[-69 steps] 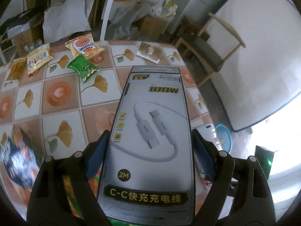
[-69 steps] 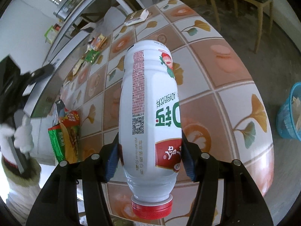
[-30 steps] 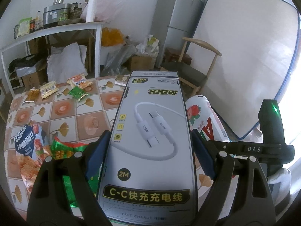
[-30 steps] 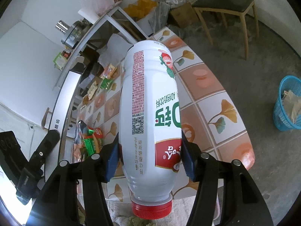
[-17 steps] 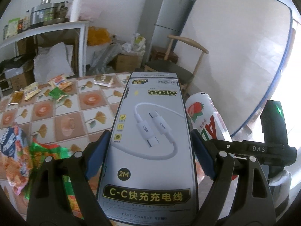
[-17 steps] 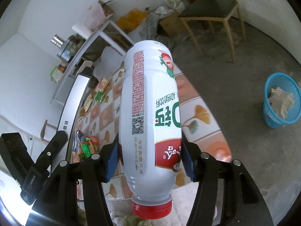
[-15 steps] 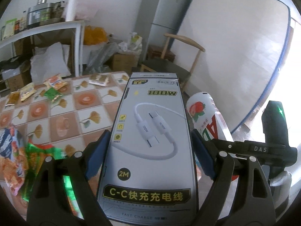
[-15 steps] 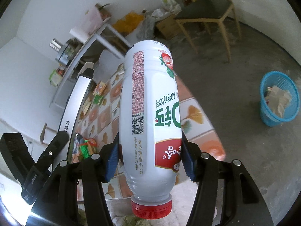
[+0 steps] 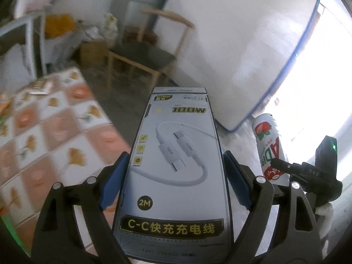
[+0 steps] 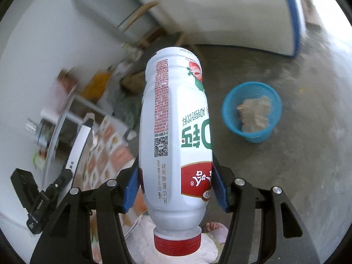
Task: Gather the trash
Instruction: 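Open both grippers to drop the box and bottle into the wastebasket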
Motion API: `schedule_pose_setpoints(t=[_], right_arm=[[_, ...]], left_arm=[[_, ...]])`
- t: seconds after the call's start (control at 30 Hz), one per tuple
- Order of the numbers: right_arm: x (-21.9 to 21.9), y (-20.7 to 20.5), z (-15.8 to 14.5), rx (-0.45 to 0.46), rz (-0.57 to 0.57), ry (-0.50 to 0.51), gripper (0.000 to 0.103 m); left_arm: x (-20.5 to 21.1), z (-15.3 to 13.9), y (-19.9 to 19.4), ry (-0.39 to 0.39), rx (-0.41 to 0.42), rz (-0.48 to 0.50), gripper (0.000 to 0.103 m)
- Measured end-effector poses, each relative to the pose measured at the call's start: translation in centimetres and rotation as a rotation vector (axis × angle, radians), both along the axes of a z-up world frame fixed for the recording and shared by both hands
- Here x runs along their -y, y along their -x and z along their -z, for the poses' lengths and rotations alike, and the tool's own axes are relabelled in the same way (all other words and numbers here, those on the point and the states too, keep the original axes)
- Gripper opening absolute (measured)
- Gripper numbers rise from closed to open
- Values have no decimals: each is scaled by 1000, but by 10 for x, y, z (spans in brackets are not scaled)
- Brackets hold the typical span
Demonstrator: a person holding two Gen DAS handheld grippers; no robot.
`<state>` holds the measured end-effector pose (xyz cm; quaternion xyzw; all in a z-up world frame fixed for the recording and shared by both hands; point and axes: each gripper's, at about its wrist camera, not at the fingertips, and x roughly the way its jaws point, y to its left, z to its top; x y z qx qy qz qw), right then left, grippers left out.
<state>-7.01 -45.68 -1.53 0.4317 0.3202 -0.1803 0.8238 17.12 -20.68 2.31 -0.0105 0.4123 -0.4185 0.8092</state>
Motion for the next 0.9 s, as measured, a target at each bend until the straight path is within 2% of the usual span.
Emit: schedule_pose_setpoints(t=[0.17,0.3,0.43,0.5,0.6,0.63,0.67,0.77,0.83,0.9], right_arm=[[50,14,42,-10,88,-105,56],[77,0,83,-27,115,-205,56],[116,-24,123,-50,153,-275,56],[135,-38,137,-59,169,-286,56],[176,-64,165,-76,206,-276,59],[188,-71,177,-87,218,-262,67],[195,-76,187,-102,229,-258,70],[209,-81,221,-170,265,-260,70],[209,-76,232,-191,283,-264,70],[205,-66,237,-196,294,-257,70]], left_arm=[[81,31,-18,-61,-102,102,81],[150,71,-35,-123,-205,154,81],[213,101,-45,-174,-249,200,81],[245,113,-52,-169,-268,219,81],[285,125,-63,-101,-250,218,86],[292,129,-65,-89,-251,204,88],[302,137,-68,-78,-263,189,88],[309,158,-70,-103,-314,153,88],[300,164,-72,-83,-348,135,88],[286,162,-71,-67,-341,129,88]])
